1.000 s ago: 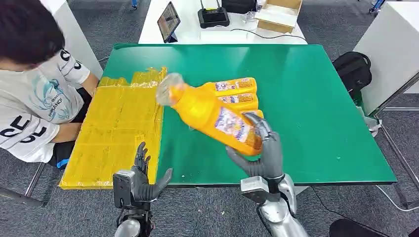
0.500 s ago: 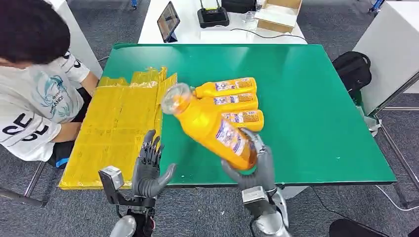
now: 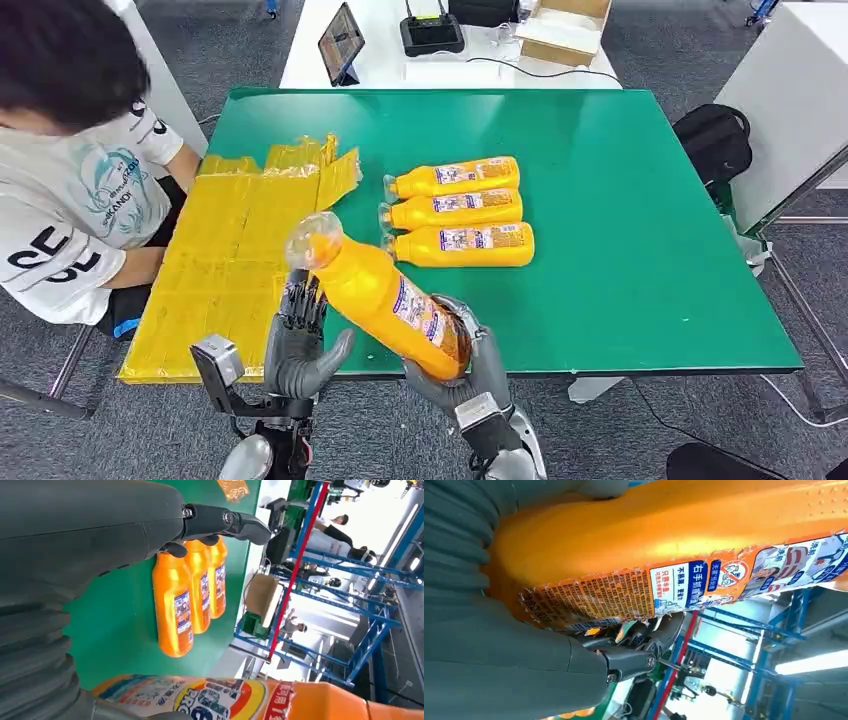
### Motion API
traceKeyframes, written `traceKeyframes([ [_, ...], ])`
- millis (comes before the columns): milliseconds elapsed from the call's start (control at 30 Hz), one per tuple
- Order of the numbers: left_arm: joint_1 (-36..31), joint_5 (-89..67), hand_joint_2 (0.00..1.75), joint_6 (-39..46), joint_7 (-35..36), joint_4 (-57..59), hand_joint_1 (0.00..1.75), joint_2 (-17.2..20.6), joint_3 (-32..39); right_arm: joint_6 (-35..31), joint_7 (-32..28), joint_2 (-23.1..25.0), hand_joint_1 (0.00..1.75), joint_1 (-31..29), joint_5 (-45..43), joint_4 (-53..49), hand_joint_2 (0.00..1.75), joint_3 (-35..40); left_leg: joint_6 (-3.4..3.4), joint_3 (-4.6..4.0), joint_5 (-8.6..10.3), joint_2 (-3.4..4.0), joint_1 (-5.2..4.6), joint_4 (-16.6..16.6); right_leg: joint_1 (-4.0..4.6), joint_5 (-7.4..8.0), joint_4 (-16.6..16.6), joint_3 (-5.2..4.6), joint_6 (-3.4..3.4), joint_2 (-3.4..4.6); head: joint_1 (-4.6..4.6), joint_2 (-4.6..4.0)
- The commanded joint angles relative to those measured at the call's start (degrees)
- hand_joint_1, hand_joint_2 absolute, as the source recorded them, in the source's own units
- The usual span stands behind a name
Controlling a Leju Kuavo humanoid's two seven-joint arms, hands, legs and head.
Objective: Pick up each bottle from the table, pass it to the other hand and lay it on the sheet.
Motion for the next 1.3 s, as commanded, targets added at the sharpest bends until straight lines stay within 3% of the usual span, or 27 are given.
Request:
traceKeyframes([
  [33,-0.6,0.9,1.75,-1.0,0.7,0.5,0.0,2.1,-1.3,-0.4,-0.7,0.0,1.75,-1.9,-1.5,5.9,1.75,-0.4,0.05,0.33,-0.08,0.1,0.0,-0.1,0.05,-0.06,-0.1,0.29,-0.19,0.02,-0.02,0.0],
  [300,-0.9,1.5,1.75,-2.2,0.7,1.6,0.0,2.0,-1.8,3.8,0.2,0.3,1.75,-3.8,-2.0,11.0,1.75,2.0,0.06,0.31,-0.07,0.15,0.01,-0.1,0.05,-0.02,-0.1,0.26,-0.16,0.08,0.0,0.0],
  [667,-0.2,0.4,1.75,-0.7,1.0,0.7,0.0,2.2,-1.6,4.8,0.8,2.3,1.75,-2.9,-13.4,6.3,1.75,-4.4,0.06,0.23,-0.08,0.07,0.01,-0.1,0.05,-0.06,-0.1,0.2,-0.15,0.0,-0.02,0.0],
  [1300,-0.3,-0.3,1.75,-0.5,1.1,1.4,0.0,2.3,-1.8,5.7,1.9,2.3,1.75,-4.3,-14.5,9.7,1.75,-2.8,0.05,0.24,-0.07,0.1,0.01,-0.1,0.04,-0.04,-0.1,0.2,-0.15,0.03,-0.04,0.0],
])
